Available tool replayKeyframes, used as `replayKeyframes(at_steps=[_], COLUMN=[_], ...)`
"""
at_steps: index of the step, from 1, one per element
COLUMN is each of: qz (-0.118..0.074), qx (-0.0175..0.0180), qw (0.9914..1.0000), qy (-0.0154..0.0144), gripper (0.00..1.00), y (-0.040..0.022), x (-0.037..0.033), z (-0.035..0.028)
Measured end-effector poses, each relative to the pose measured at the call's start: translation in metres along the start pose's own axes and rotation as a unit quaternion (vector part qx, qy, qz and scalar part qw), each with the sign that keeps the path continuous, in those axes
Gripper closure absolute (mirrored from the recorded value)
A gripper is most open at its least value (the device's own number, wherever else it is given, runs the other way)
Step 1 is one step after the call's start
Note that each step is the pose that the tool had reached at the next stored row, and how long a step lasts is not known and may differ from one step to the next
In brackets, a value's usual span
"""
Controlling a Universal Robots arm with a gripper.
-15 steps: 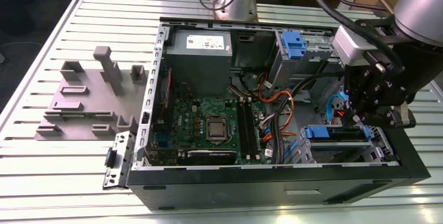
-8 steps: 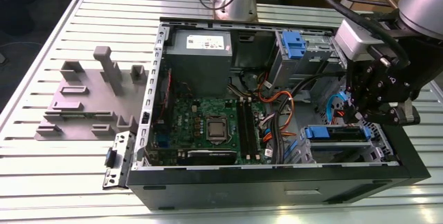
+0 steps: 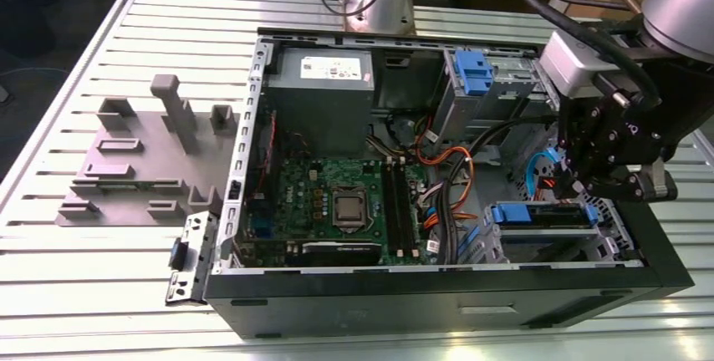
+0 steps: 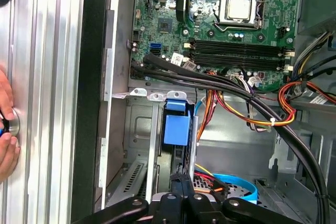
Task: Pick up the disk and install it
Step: 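Insert the second disk wire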
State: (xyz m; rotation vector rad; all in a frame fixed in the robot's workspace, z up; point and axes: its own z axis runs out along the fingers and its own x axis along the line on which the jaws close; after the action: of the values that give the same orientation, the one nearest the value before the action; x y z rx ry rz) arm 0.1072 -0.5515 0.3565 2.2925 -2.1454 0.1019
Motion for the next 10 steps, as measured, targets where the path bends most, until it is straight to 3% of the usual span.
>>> replayKeyframes(at_steps=[2,10], qz=[0.0,-0.001], qx=[-0.0015,-0.0164], qw=[1.0,0.99986], qy=[-0.0001,-0.0011], gripper=[0.89,0.89], y=[-0.0008,-0.0055], x=[-0.0002,0.0], z=[0.0,0.0003])
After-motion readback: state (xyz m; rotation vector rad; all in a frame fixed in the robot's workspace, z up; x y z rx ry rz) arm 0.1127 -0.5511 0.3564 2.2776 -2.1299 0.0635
